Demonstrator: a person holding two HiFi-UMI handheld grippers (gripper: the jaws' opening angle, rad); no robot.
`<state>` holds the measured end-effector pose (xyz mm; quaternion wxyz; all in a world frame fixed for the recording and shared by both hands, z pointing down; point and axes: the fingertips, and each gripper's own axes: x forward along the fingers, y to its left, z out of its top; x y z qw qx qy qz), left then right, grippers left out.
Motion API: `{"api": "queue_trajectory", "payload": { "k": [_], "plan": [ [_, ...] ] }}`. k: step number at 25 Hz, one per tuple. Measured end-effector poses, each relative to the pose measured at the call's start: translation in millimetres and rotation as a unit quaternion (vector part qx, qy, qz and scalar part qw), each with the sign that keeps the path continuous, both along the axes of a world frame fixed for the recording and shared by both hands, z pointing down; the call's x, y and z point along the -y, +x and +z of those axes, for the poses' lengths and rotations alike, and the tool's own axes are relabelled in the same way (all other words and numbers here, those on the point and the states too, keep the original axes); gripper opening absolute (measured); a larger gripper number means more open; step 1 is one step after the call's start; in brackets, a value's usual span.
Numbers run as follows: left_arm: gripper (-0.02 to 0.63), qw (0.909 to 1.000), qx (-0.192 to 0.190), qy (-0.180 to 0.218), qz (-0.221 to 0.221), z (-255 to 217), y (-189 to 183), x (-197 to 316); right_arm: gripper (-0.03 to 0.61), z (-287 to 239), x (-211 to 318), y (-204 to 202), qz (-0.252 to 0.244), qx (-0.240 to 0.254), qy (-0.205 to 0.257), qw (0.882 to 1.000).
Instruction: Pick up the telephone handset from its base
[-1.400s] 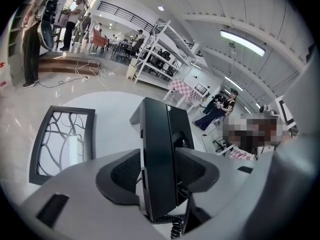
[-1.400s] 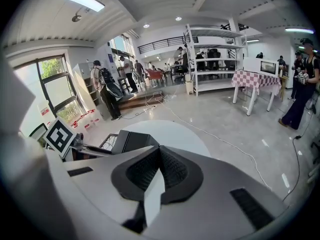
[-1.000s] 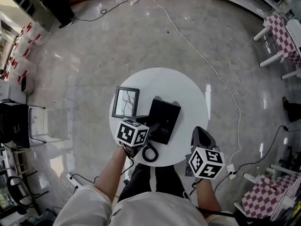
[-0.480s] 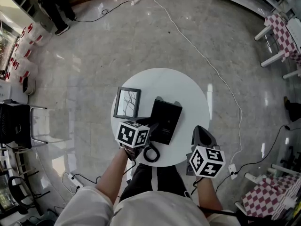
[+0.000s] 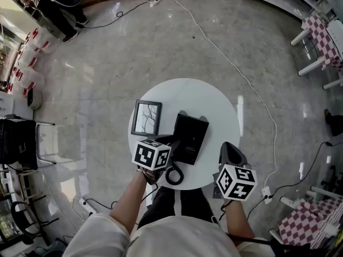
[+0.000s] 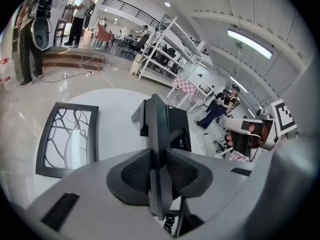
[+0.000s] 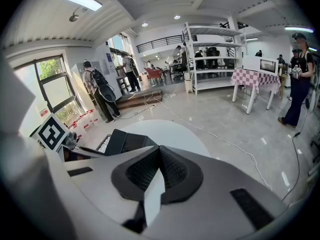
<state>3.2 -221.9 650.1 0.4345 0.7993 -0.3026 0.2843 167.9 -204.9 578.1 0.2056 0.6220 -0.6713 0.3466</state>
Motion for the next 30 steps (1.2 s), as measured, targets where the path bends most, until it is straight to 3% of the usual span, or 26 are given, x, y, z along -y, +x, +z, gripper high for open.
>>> {"api": "queue_trajectory", "payload": {
  "k": [7, 15, 23, 30],
  "plan": [
    [0.101, 0.9999, 0.011, 0.007, 0.003, -3, -1, -1, 0.024, -1, 1, -4, -0.002, 0.002, 0.0, 1.0],
    [0.092, 0.9947, 0.09, 0.048, 0.009, -9, 5, -5, 0.025, -1, -2, -2, 0.0, 0.002, -0.002, 1.0],
    [0.102, 0.9981, 0.049, 0.039, 0.001, -12, 7, -4, 0.025, 2, -2, -2, 0.001, 0.004, -0.005, 1.0],
    [0.193, 0.9986, 0.036, 0.036, 0.009, -10, 10, -4, 0.025, 3, -1, -7, -0.006, 0.007, -0.008, 1.0]
  ]
}}
